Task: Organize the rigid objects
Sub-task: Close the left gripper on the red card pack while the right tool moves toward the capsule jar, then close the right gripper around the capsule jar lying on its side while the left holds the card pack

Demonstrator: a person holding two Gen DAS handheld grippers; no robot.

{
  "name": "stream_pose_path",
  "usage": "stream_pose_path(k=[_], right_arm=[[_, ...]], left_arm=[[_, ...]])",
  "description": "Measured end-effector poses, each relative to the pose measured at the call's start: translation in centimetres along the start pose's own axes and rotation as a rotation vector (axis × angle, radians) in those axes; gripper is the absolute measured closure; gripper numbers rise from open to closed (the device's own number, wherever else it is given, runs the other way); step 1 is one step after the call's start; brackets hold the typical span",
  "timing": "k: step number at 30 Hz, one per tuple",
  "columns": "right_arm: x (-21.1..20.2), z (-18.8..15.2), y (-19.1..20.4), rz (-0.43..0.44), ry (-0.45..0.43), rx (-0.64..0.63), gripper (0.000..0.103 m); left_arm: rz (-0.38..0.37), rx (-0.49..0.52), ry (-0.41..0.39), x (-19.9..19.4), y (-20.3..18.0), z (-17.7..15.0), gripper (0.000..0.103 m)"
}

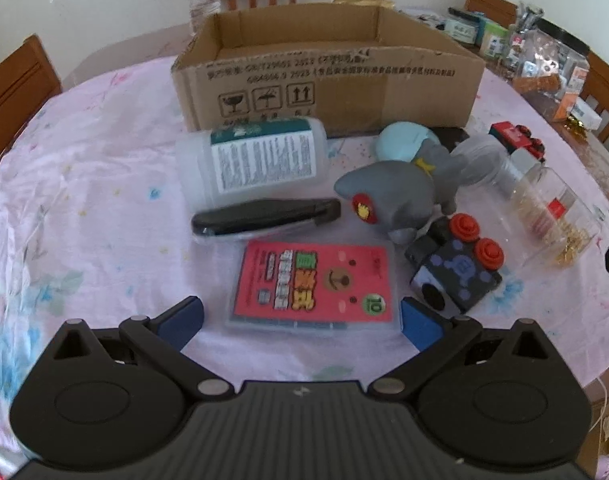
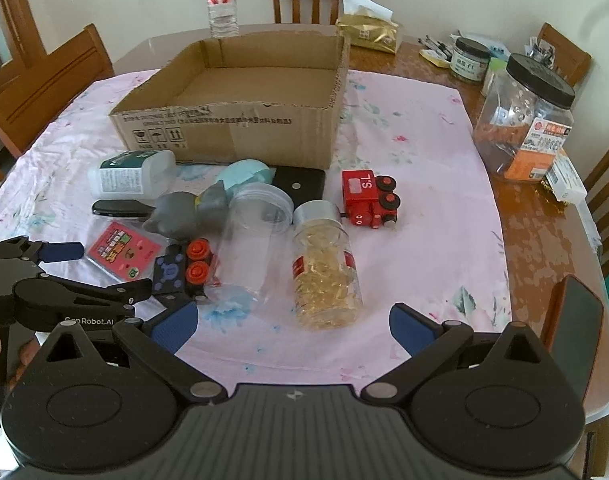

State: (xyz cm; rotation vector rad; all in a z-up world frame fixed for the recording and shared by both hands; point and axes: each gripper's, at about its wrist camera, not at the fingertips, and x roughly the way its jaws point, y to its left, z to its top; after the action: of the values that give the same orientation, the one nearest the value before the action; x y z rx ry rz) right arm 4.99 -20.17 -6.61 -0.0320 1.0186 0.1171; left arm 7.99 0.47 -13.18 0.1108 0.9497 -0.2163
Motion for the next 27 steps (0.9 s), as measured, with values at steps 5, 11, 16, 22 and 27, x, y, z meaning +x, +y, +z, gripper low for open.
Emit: stream_pose_path(k=[5, 11, 16, 22, 27], right_arm=[[0.6, 0.4, -0.1, -0.007, 0.006, 0.009, 0.000], [1.2, 0.5, 0.0, -0.004, 0.017, 0.011, 0.000], [2.1, 0.4, -0.3, -0.034, 0.037, 0.013, 0.000], [3.6, -0.1, -1.6, -0.101, 0.062, 0.019, 0.000], [5.0, -0.6, -3.4, -0.141, 0.083, 0.053, 0.000]], left_arm=[[-0.004, 0.005, -0.010, 0.4, 0.2, 0.5, 0.001], [-0.025, 0.031, -0.017, -0.1, -0.2, 0.7, 0.014], [-0.009, 0.014, -0.002, -0.3, 0.6, 0.4, 0.014], [0.019, -0.017, 0.013, -1.0, 2.4, -0.4, 0.014], [0.037, -0.034, 0.021, -1.2, 3.1, -0.5, 0.014]])
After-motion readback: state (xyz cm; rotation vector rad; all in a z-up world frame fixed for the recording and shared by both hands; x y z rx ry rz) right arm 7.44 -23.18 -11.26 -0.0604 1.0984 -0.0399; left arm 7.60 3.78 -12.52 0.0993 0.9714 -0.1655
